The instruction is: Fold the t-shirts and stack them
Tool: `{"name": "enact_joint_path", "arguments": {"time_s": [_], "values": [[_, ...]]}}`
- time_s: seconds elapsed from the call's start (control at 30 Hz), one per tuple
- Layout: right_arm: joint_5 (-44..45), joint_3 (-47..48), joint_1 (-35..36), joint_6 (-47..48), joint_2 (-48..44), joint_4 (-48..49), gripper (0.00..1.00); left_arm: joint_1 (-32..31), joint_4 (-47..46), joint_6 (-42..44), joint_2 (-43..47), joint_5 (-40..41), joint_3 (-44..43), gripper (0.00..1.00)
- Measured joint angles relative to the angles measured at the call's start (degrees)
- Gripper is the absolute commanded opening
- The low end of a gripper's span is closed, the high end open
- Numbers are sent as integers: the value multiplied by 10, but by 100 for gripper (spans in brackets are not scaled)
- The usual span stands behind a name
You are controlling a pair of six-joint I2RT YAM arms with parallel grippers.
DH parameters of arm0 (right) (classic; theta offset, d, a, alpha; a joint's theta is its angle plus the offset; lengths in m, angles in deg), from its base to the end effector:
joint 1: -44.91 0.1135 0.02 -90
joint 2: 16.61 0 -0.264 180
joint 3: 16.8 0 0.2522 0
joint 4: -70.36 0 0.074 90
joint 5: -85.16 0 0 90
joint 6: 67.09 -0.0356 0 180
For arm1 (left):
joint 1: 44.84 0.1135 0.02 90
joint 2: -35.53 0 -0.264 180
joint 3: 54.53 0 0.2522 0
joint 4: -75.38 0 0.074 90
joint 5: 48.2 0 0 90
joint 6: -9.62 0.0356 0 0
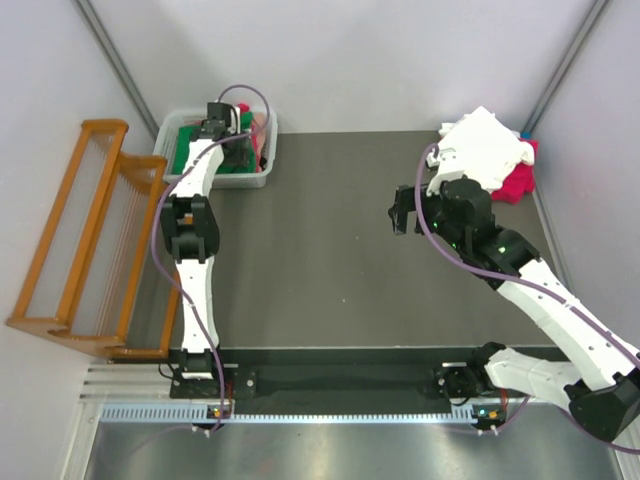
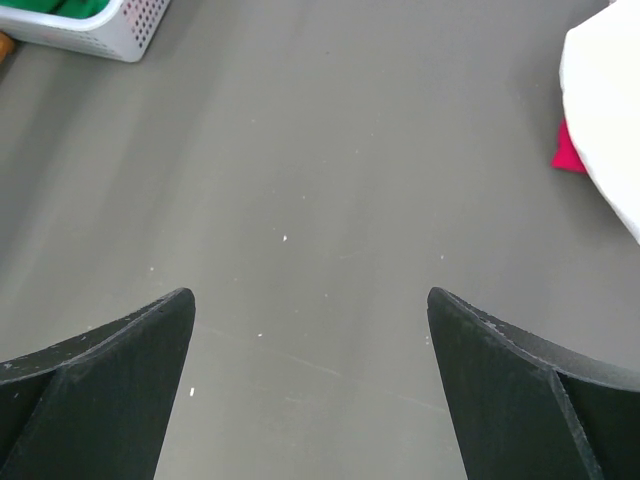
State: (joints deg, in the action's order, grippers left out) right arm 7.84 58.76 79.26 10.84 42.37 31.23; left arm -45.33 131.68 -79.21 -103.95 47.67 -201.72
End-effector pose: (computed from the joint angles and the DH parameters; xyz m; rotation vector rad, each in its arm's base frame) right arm 0.1911 0.1211 0.3700 -0.2363 1.9533 0.3158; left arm 0.5430 -0.0010 0.2368 -0.0118 2.4170 0.1293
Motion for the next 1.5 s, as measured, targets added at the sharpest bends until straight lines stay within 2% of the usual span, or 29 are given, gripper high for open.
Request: {"name": "enact_joint_path", "arguments": {"time_s": [0.1, 0.13, 0.2, 0.23, 0.57, 0.67, 0.8, 0.87, 1.0, 1.17, 1.37, 1.5], "values": [[-3, 0, 0, 0, -1, 0, 100, 0, -5, 2, -19, 0, 0, 61], [-3, -1, 0, 0, -2, 0, 100, 0, -8, 3, -22, 0, 0, 38], [-4, -3, 0, 0, -6, -1, 99, 0, -10, 2, -22, 2, -2, 7], [-5, -3, 0, 0, -8, -1, 100, 0, -10, 3, -22, 2, -4, 0], [-24, -15, 5, -6, -8, 4, 100, 3, -16, 7, -4, -23, 18, 0], [-30, -19, 8, -8, -7, 9, 100, 1, -26, 25, 50, -36, 80, 0], [-38, -26, 11, -9, -1, 25, 100, -21, -32, 62, 179, -51, 190, 0], [-42, -30, 13, -8, 7, 35, 100, -45, -14, 68, 248, -72, 211, 0], [-50, -44, 19, -6, 23, 48, 100, -82, 13, 68, 353, -121, 195, 0], [-54, -60, 24, -4, 31, 56, 100, -78, 38, 60, 437, -165, 182, 0], [-52, -60, 25, 0, 27, 58, 100, -76, 111, 64, 439, -231, 155, 0], [-40, -60, 26, 1, 12, 56, 100, -109, 187, 99, 423, -251, 131, 0]]}}
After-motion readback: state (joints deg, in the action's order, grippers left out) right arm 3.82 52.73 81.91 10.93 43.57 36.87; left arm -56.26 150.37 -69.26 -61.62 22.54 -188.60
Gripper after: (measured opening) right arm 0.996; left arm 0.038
